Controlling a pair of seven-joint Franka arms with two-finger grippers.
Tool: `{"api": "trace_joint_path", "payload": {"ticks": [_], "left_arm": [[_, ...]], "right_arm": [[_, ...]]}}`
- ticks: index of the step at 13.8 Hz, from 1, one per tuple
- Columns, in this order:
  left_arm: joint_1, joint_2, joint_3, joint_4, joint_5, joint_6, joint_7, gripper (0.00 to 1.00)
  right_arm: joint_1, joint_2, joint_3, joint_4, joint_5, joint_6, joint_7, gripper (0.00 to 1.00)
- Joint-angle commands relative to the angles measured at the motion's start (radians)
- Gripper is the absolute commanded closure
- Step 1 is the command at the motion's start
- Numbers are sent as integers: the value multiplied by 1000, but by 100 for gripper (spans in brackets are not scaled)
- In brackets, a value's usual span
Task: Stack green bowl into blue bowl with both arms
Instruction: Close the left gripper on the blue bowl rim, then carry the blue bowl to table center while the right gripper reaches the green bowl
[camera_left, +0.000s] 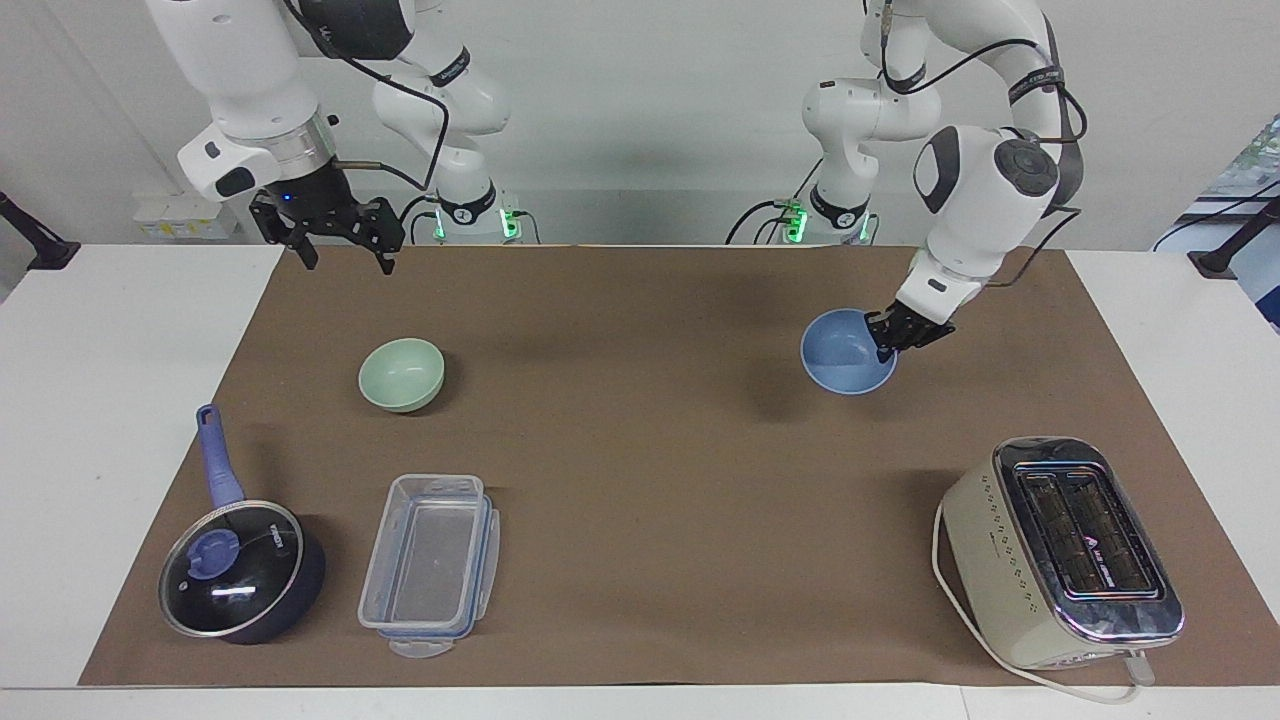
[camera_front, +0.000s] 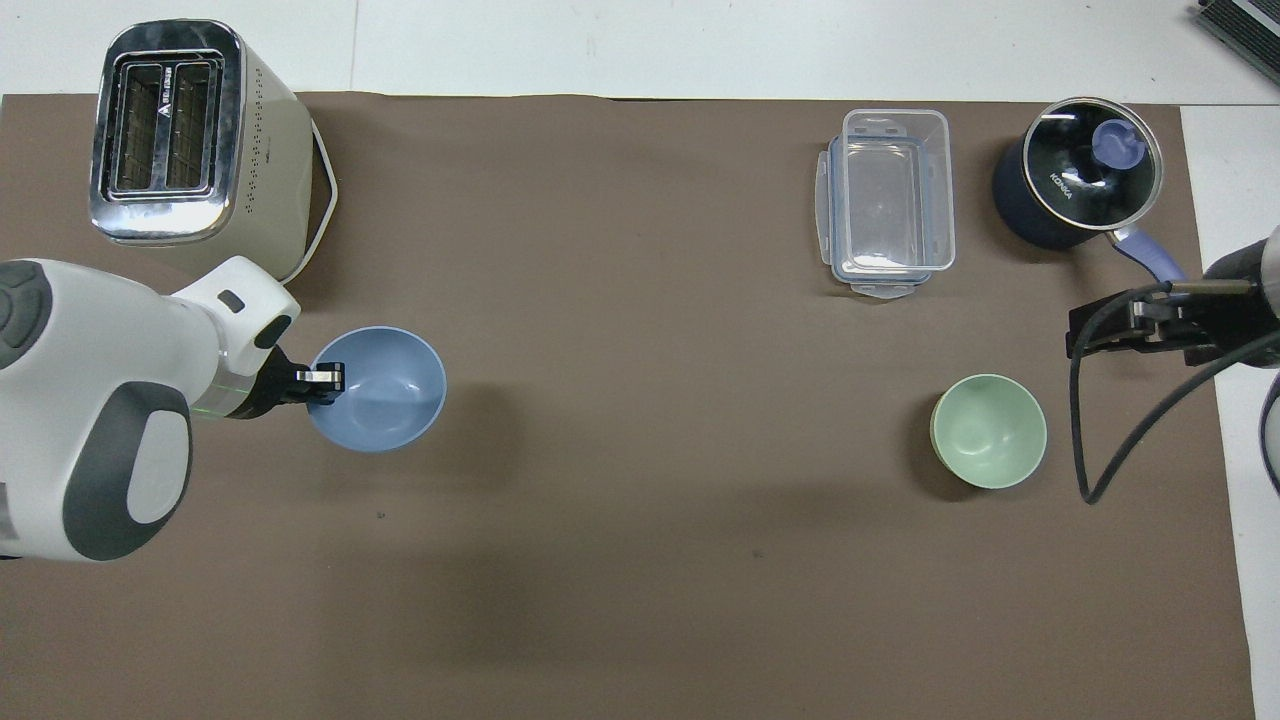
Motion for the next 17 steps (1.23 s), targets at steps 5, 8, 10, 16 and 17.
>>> {"api": "trace_joint_path", "payload": {"ticks": [5, 8, 10, 16, 17], "left_arm": [[-216, 42, 10, -41, -18, 183, -225, 100], [-315, 83, 10, -45, -18, 273, -332, 100], [-374, 106, 10, -45, -18, 310, -375, 100], [-507, 175, 10, -88, -18, 453, -411, 100], [-523, 181, 10, -94, -18, 482, -422, 100]], "right_arm": [[-25, -26, 3, -36, 25, 7, -51, 0], [-25, -67, 3, -112, 25, 94, -57, 0], [-38, -92, 2, -180, 25, 119, -95, 0], [-68, -98, 2, -367, 23, 261, -129, 0], [-81, -100, 2, -398, 23, 286, -164, 0]]}}
